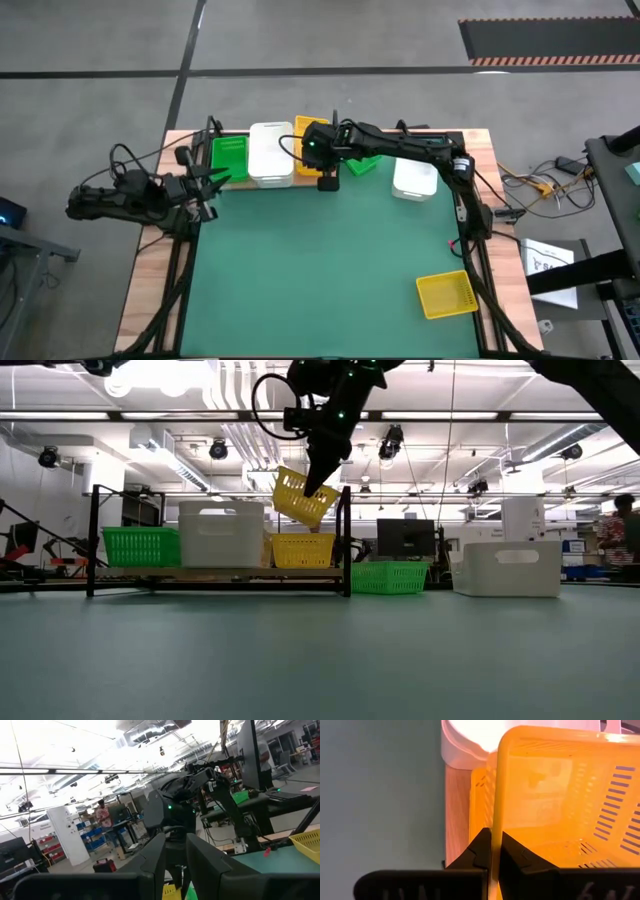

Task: Stack baskets on shelf by color
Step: Stack the left yellow bin on the top of the yellow bin on the shelf

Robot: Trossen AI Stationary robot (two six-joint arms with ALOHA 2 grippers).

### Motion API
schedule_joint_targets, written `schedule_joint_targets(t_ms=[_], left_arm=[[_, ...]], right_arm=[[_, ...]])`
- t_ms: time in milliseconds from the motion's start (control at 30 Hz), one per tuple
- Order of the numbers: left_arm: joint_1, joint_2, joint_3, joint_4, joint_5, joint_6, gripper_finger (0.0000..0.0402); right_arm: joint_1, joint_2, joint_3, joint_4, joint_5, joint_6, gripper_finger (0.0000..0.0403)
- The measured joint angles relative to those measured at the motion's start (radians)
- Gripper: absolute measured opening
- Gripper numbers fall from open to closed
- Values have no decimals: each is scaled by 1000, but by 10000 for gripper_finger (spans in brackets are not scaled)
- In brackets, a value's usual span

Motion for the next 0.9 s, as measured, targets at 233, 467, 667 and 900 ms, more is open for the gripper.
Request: schedule_joint_targets(t_ms=[233,467,667,900], left_arm=[[0,-17,-16,9,0,-1,61],[0,-20,-16,8,0,-28,61],[0,-21,-16,8,1,-27,61],[0,-25,-16,8,1,-27,61]], right_arm=[[0,2,1,-2,1,9,20],[-1,5,2,2,17,32,69],[-1,5,2,2,18,18,104],[0,5,3,24,18,8,92]])
